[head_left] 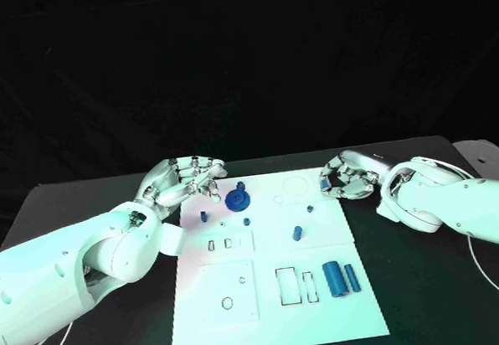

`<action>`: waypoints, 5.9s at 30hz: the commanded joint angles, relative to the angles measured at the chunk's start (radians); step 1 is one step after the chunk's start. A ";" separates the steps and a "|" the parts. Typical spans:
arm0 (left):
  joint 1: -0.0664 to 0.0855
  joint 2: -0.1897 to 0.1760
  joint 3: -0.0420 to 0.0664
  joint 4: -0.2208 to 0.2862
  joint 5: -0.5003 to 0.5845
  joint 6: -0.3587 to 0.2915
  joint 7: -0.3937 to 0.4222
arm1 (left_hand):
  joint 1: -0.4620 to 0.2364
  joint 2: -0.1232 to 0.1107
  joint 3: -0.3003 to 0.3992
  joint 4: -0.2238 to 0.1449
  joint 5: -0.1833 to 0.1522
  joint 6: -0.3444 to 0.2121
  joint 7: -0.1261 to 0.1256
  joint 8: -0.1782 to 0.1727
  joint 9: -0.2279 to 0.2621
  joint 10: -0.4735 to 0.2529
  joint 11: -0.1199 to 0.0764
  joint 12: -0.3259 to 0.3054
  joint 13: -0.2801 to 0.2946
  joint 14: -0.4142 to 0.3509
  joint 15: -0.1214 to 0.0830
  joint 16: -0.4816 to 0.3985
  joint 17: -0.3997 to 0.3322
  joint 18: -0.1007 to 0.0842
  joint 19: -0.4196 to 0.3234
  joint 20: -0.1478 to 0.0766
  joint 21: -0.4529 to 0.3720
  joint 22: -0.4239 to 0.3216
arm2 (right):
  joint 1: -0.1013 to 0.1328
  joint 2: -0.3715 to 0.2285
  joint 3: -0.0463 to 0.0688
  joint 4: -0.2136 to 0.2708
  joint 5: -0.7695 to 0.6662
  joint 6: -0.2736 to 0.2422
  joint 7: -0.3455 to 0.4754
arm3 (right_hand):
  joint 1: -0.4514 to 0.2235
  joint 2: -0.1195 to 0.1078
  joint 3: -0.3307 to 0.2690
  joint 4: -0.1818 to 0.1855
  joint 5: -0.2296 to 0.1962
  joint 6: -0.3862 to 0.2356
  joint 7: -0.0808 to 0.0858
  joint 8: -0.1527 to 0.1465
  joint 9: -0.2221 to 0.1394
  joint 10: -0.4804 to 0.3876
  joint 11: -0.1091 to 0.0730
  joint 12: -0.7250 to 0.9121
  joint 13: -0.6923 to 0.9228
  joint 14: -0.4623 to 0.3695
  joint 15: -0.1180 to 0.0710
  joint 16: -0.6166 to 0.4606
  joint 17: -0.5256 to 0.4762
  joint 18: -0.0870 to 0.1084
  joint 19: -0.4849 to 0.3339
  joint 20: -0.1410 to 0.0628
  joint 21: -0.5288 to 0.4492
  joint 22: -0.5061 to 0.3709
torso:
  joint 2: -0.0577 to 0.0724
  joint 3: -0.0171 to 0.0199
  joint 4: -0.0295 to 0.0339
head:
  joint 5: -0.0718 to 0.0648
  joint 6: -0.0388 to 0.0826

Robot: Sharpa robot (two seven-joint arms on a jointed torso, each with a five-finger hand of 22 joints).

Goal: Assemble the parts on the task board

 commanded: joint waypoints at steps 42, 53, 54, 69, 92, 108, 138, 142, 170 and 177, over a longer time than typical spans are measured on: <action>0.002 -0.001 0.001 -0.134 0.029 0.021 0.016 | -0.006 0.004 0.008 0.001 0.004 -0.010 0.003 0.004 0.014 -0.005 0.002 0.009 0.002 -0.043 0.006 -0.039 -0.018 0.005 -0.059 0.007 -0.002 -0.002 | -0.046 0.275 -0.028 0.234 -0.326 -0.007 -0.365 | -0.018 0.032 0.005 0.013 0.002 0.004 -0.017 0.006 0.026 0.011 -0.005 -0.004 0.139 0.095 -0.008 0.004 0.220 -0.008 0.051 -0.013 -0.007 0.120 | -0.022 -0.0065 -0.0024 | 0.050 -0.031; 0.002 0.000 0.001 -0.124 0.029 0.016 0.014 | -0.007 0.004 0.008 0.001 0.004 -0.011 0.003 0.004 0.014 -0.006 0.003 0.009 0.002 -0.043 0.006 -0.040 -0.019 0.005 -0.060 0.007 -0.003 -0.003 | -0.064 0.304 -0.030 0.207 -0.338 0.022 -0.381 | -0.026 0.027 0.001 0.016 -0.003 0.002 -0.017 0.007 0.028 0.011 -0.004 -0.005 0.139 0.094 -0.008 0.003 0.218 -0.008 0.051 -0.013 -0.009 0.119 | -0.022 -0.0061 -0.0005 | 0.041 -0.037; 0.002 0.000 0.001 -0.122 0.029 0.016 0.014 | -0.007 0.004 0.008 0.001 0.004 -0.011 0.003 0.004 0.014 -0.006 0.003 0.009 0.002 -0.043 0.006 -0.040 -0.019 0.005 -0.060 0.007 -0.003 -0.003 | -0.066 0.306 -0.031 0.205 -0.338 0.024 -0.381 | -0.026 0.027 0.001 0.016 -0.003 0.002 -0.017 0.007 0.028 0.011 -0.004 -0.005 0.139 0.094 -0.008 0.003 0.218 -0.008 0.051 -0.013 -0.009 0.119 | -0.022 -0.0057 -0.0015 | 0.041 -0.037; 0.001 0.003 0.001 -0.113 0.029 0.021 0.011 | -0.009 0.004 0.008 0.002 0.004 -0.012 0.004 0.004 0.015 -0.007 0.004 0.008 0.002 -0.044 0.007 -0.042 -0.020 0.005 -0.062 0.008 -0.004 -0.004 | -0.073 0.317 -0.032 0.192 -0.340 0.036 -0.383 | -0.028 0.020 -0.002 0.015 -0.007 -0.003 -0.016 0.005 0.028 0.008 -0.004 -0.009 0.135 0.094 -0.007 0.003 0.216 -0.007 0.049 -0.013 -0.011 0.116 | -0.023 -0.0051 -0.0013 | 0.047 -0.043; 0.001 0.006 0.001 -0.124 0.029 0.022 0.009 | -0.010 0.004 0.008 0.003 0.004 -0.012 0.004 0.003 0.015 -0.008 0.004 0.008 0.002 -0.043 0.007 -0.043 -0.021 0.005 -0.062 0.008 -0.005 -0.004 | -0.078 0.317 -0.033 0.193 -0.351 0.048 -0.385 | -0.041 -0.006 -0.011 0.015 -0.013 -0.036 -0.001 -0.013 0.023 -0.006 0.008 -0.024 0.121 0.093 0.002 0.001 0.211 -0.006 0.047 -0.007 -0.018 0.110 | -0.023 -0.0057 -0.0018 | 0.050 -0.048; 0.001 0.006 0.001 -0.126 0.029 0.024 0.005 | -0.010 0.005 0.008 0.003 0.004 -0.013 0.004 0.003 0.015 -0.009 0.004 0.008 0.002 -0.042 0.007 -0.045 -0.022 0.005 -0.062 0.009 -0.005 -0.005 | -0.078 0.318 -0.033 0.190 -0.352 0.034 -0.386 | -0.060 -0.028 -0.022 0.028 -0.023 -0.094 0.027 -0.054 0.009 -0.027 0.033 -0.044 0.102 0.093 0.023 0.000 0.210 -0.005 0.045 0.012 -0.024 0.105 | -0.023 -0.0056 -0.0022 | 0.049 -0.049; 0.001 0.012 0.000 -0.133 0.029 0.025 0.002 | -0.011 0.005 0.008 0.003 0.004 -0.014 0.004 0.003 0.016 -0.009 0.004 0.008 0.002 -0.040 0.007 -0.047 -0.024 0.005 -0.062 0.009 -0.006 -0.006 | -0.078 0.299 -0.033 0.216 -0.345 -0.095 -0.364 | -0.076 -0.066 -0.092 0.064 -0.062 -0.210 0.058 -0.123 -0.014 -0.057 0.063 -0.066 0.078 0.094 0.050 0.002 0.216 -0.004 0.045 0.038 -0.026 0.105 | -0.023 -0.0054 -0.0019 | 0.047 -0.051; 0.001 0.012 0.000 -0.136 -0.017 0.023 -0.020 | -0.015 0.001 0.005 0.004 0.003 -0.015 0.003 0.003 0.017 -0.010 0.004 0.009 0.002 -0.039 0.007 -0.050 -0.025 0.006 -0.062 0.010 -0.006 -0.007 | -0.076 0.274 -0.031 0.242 -0.322 -0.150 -0.319 | -0.057 -0.063 -0.137 0.077 -0.062 -0.256 0.072 -0.146 -0.024 -0.077 0.075 -0.082 0.058 0.092 0.060 0.001 0.212 -0.003 0.042 0.047 -0.031 0.100 | -0.026 -0.0059 -0.0046 | 0.047 -0.048; 0.062 0.045 0.000 -0.110 -0.681 0.405 -0.706 | -0.301 0.136 -0.171 0.017 0.003 0.057 -0.121 0.253 0.289 0.224 -0.132 0.872 0.767 0.557 -0.125 0.763 0.876 -0.107 0.346 -0.116 0.640 0.806 | 0.077 -0.086 -0.014 0.376 0.390 -0.069 0.029 | -0.024 -0.005 -0.129 0.104 0.006 -0.111 0.002 0.108 0.096 -0.069 0.013 -0.079 0.053 0.087 0.008 -0.010 0.189 0.000 0.039 0.003 -0.042 0.095 | -0.080 0.0013 -0.0101 | 0.079 -0.059; 0.107 0.106 -0.018 -0.132 -0.750 0.480 -0.832 | -0.321 0.152 -0.195 0.018 0.003 0.009 -0.112 0.261 0.321 0.120 -0.124 0.781 0.654 0.526 -0.123 0.694 0.790 -0.083 0.308 -0.117 0.563 0.671 | 0.082 -0.113 -0.014 0.371 0.391 -0.070 0.005 | -0.025 -0.007 -0.130 0.105 0.011 -0.122 0.003 0.114 0.100 -0.071 0.014 -0.081 0.050 0.087 0.008 -0.011 0.186 0.000 0.038 0.002 -0.044 0.092 | -0.087 0.0077 -0.0076 | 0.084 -0.068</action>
